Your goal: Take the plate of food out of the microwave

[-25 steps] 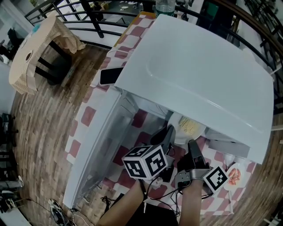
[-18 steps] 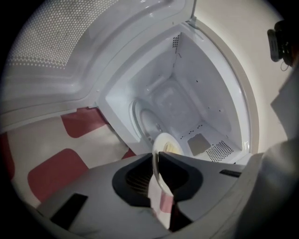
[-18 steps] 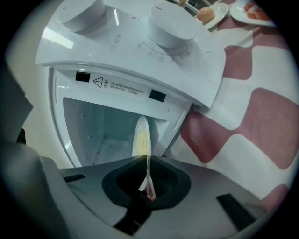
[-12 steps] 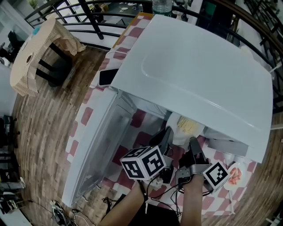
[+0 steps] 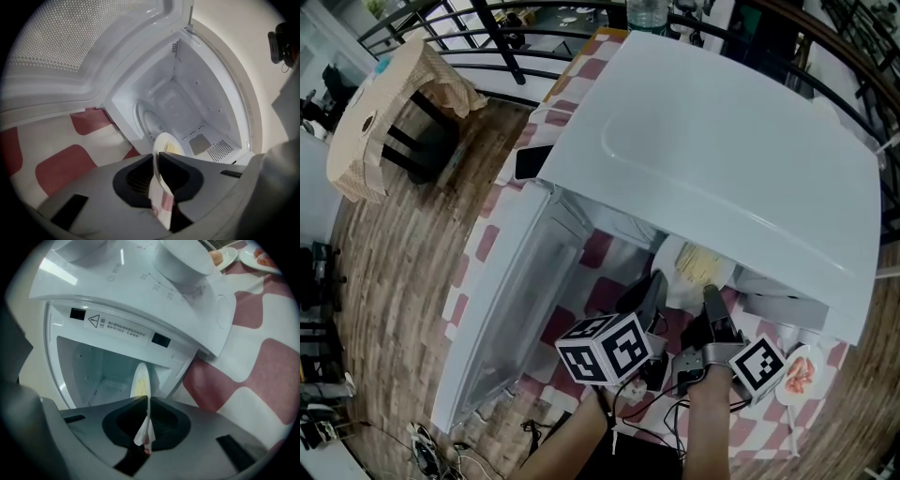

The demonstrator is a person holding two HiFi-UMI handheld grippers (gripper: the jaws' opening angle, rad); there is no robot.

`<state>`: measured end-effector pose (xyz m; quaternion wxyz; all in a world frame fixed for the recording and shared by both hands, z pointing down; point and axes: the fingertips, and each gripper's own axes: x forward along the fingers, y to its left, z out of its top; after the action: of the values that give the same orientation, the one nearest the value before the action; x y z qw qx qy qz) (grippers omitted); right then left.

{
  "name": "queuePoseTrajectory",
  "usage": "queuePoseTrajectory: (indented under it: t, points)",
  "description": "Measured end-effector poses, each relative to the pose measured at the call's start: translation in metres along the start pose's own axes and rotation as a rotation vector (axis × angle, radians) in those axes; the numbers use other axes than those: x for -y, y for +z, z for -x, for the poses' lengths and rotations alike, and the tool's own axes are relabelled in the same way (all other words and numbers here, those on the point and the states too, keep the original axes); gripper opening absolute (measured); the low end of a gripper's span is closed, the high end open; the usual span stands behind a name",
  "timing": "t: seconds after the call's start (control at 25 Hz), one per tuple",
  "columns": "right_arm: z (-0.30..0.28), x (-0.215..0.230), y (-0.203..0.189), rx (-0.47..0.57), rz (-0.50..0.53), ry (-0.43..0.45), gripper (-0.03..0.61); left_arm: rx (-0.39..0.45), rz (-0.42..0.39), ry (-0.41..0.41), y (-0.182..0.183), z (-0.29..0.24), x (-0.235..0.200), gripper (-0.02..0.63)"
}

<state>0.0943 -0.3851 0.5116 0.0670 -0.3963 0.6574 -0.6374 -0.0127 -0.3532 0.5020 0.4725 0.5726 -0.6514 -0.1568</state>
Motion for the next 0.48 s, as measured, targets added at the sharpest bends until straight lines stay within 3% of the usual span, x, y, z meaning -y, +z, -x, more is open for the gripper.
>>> queuePoseTrajectory:
  t: [0.28, 0.48]
  points:
    - [0.008, -0.002, -0.004, 0.007, 0.006, 0.017, 0.031, 0.042, -0.054, 0.011, 0.001, 0.010, 0.006, 0.058]
    - [0.012, -0.006, -0.005, -0.004, 0.024, 0.036, 0.032, 0.065, -0.047, 0.001, 0.000, 0.017, 0.010, 0.057]
